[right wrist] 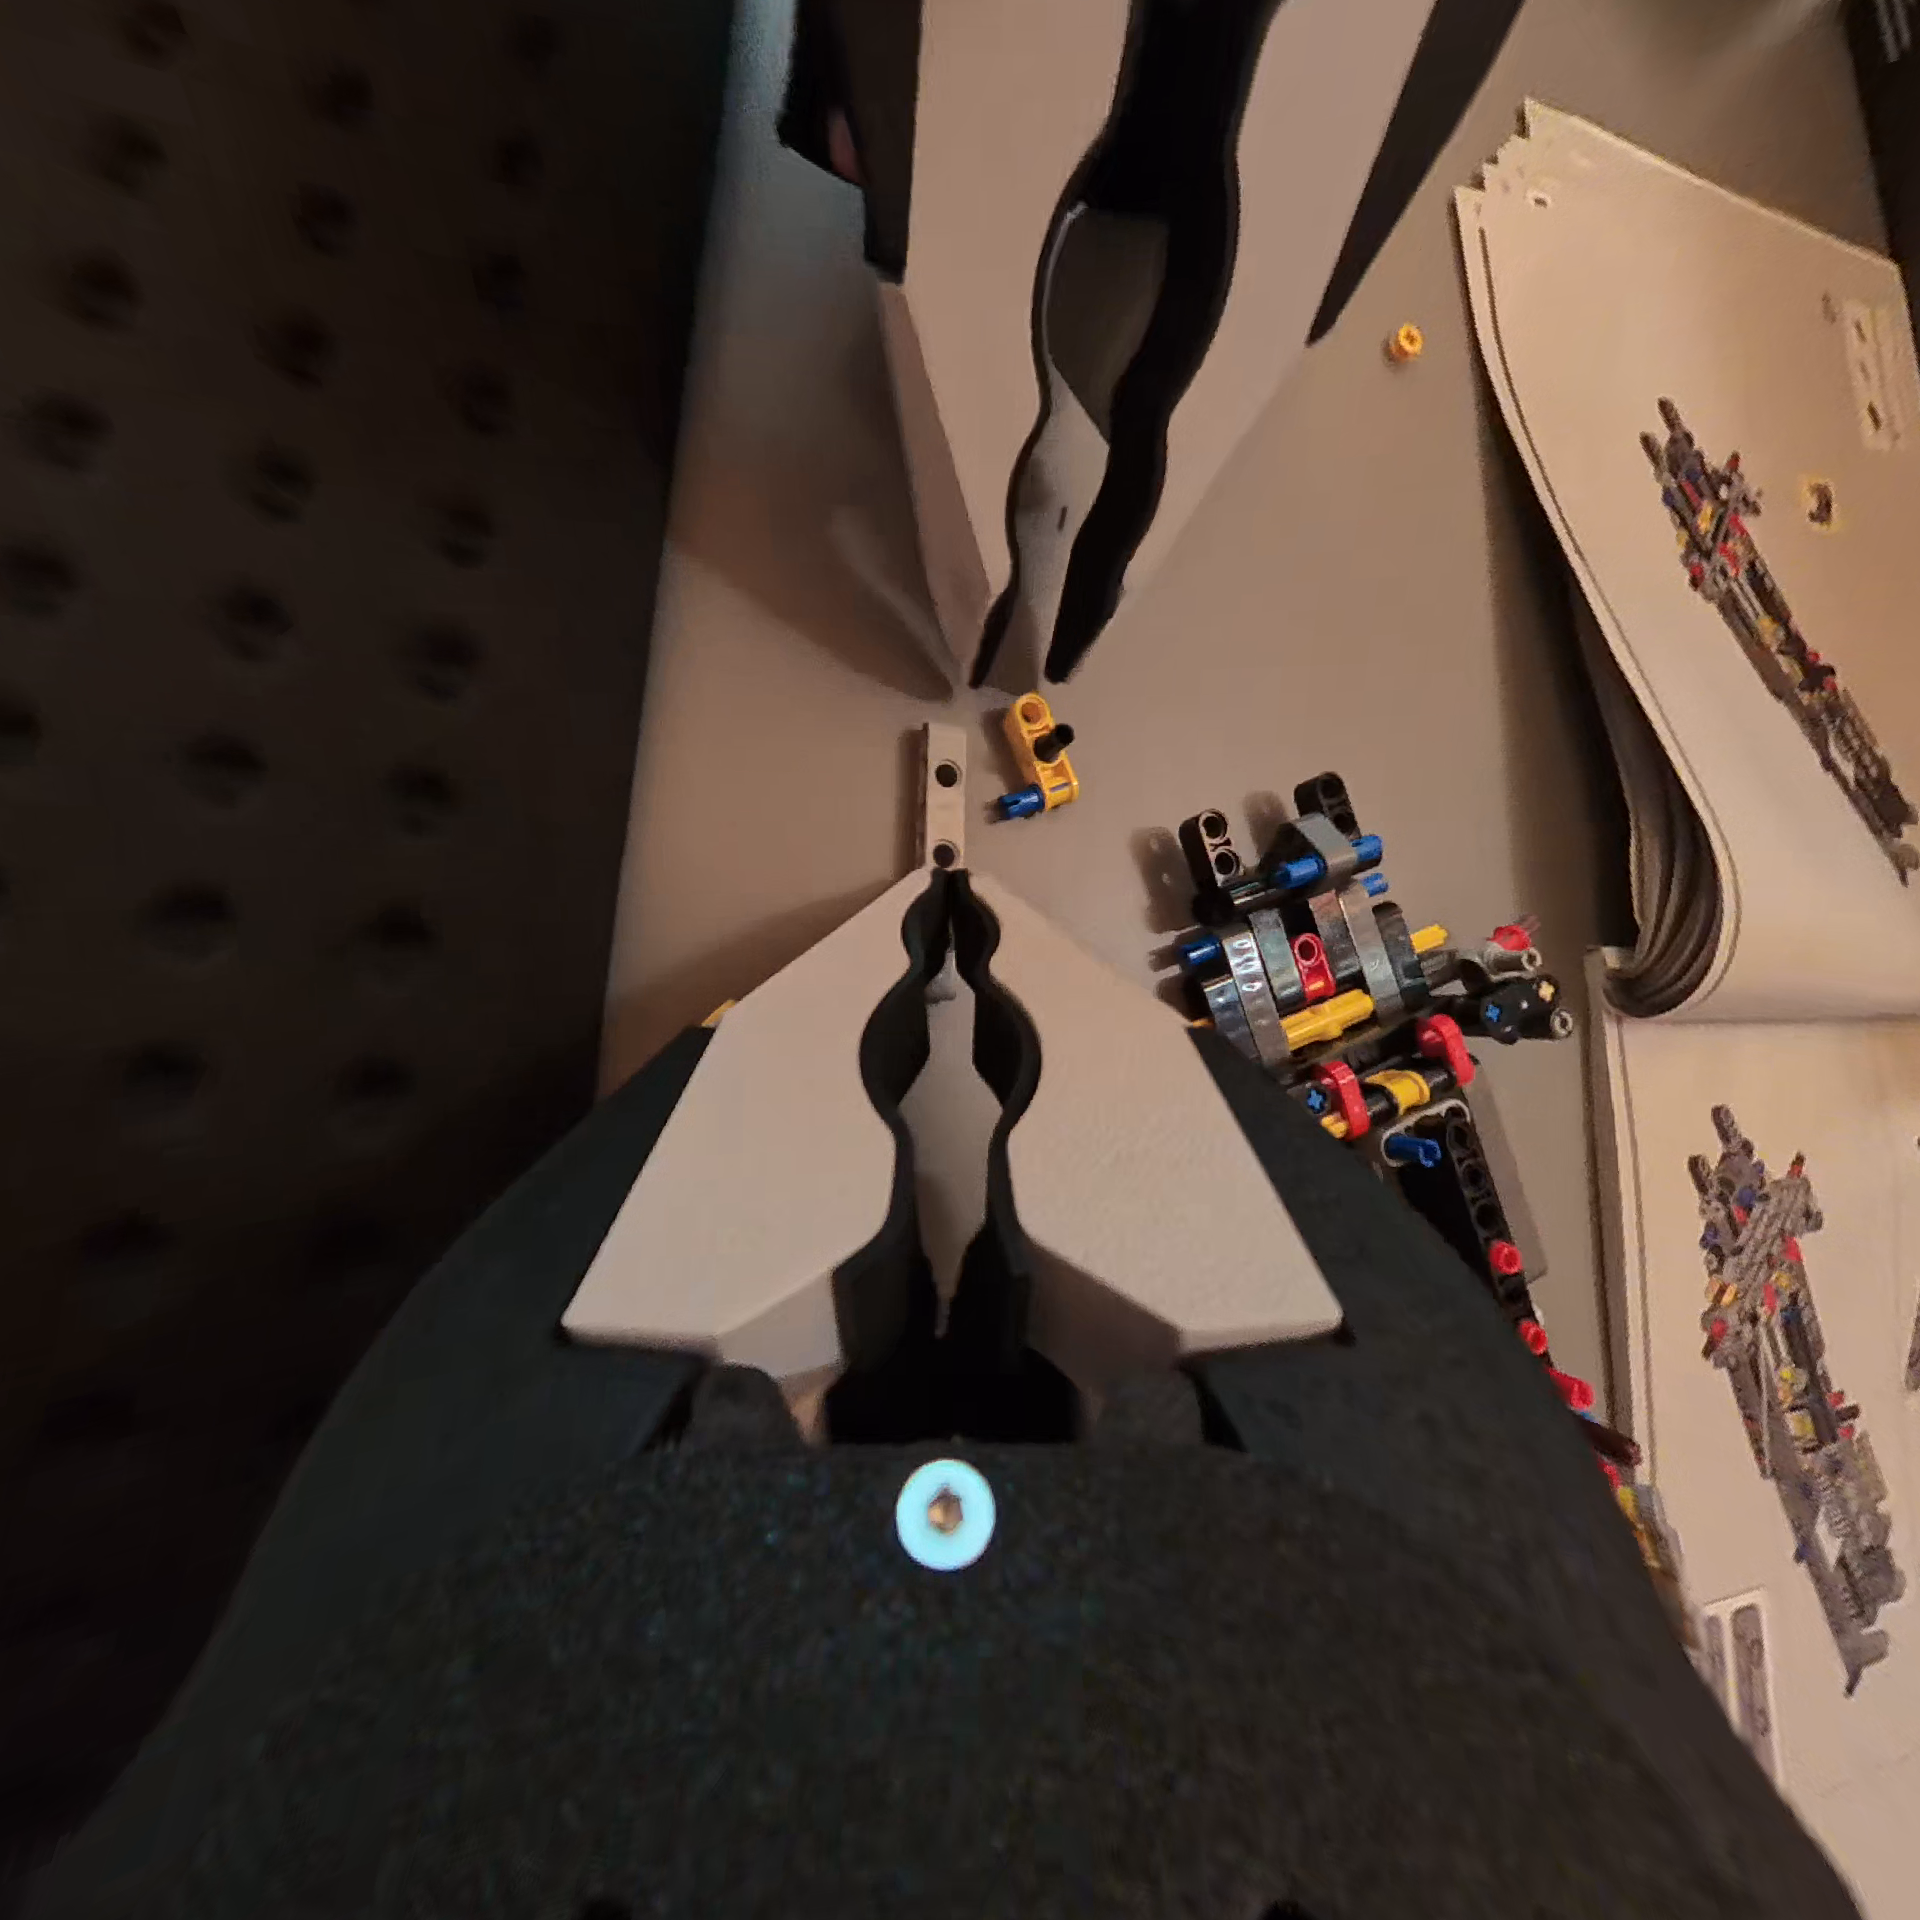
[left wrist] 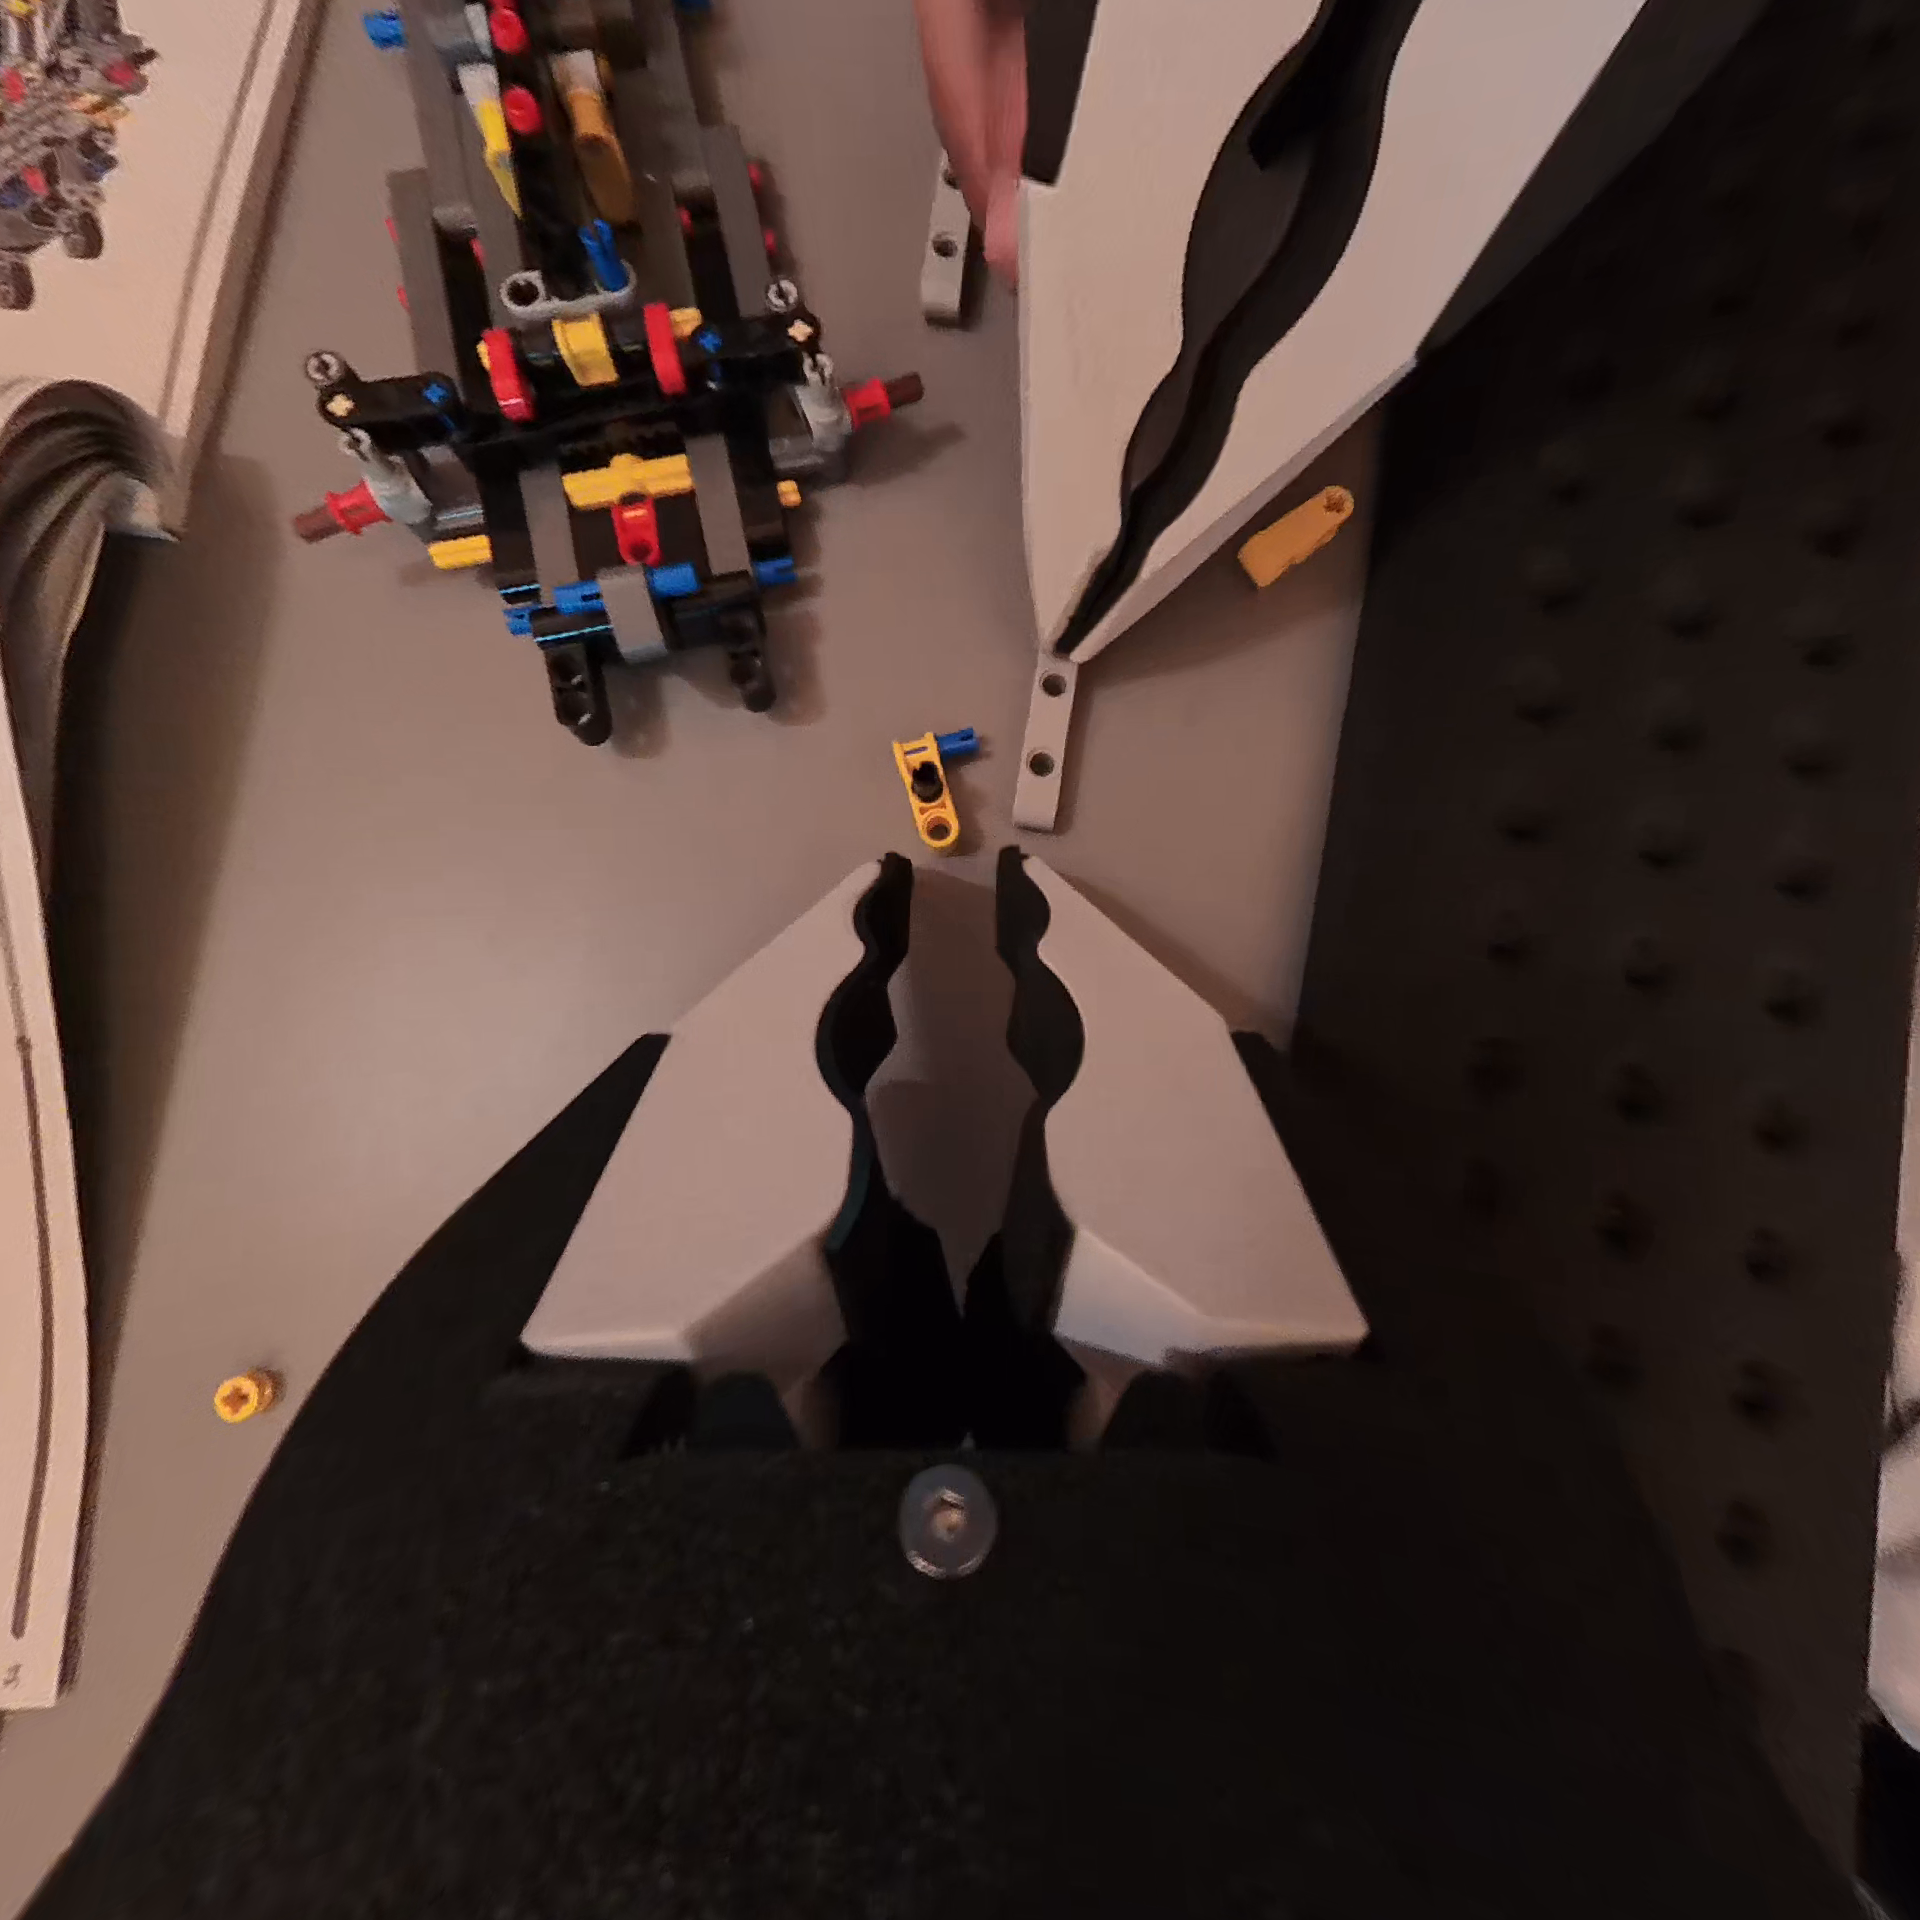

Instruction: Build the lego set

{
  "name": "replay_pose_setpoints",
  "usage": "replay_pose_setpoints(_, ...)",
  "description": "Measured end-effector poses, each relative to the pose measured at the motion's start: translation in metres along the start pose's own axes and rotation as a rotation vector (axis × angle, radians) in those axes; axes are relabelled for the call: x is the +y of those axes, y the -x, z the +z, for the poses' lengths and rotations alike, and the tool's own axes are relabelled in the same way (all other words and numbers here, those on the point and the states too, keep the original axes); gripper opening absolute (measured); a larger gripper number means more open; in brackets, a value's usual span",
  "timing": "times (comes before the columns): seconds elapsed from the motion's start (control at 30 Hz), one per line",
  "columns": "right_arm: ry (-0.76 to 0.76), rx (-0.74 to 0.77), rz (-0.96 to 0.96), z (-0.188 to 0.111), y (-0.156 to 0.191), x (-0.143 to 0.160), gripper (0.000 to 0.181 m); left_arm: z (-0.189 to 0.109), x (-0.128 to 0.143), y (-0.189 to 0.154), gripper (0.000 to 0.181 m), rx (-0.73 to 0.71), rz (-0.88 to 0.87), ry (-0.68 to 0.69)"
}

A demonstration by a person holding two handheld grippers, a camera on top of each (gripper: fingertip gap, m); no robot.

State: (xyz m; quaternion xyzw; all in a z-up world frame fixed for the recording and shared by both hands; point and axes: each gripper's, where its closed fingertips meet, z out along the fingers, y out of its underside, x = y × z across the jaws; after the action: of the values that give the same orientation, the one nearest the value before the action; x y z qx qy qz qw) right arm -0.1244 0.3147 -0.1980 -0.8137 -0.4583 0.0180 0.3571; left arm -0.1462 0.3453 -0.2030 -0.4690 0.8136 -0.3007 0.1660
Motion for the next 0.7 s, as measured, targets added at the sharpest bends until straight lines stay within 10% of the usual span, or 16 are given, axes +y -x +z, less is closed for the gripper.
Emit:
replay_pose_setpoints(0.23,-0.044,-0.19,0.214,-0.008,0.01,-0.006,0.03,-0.013,-0.003,-0.004,0.016,0.012,-0.016,-0.035)
replay_pose_setpoints(0.37,0.002,-0.255,0.28,0.001,0.008,0.005,0.019,-0.009,0.0,-0.011,0.014,0.036,-0.063,-0.027)
replay_pose_setpoints(0.7,0.051,0.284,-0.517,-0.005,-0.011,0.006,0.007,0.0,0.0,-0.023,0.016,0.071,-0.196,0.008)
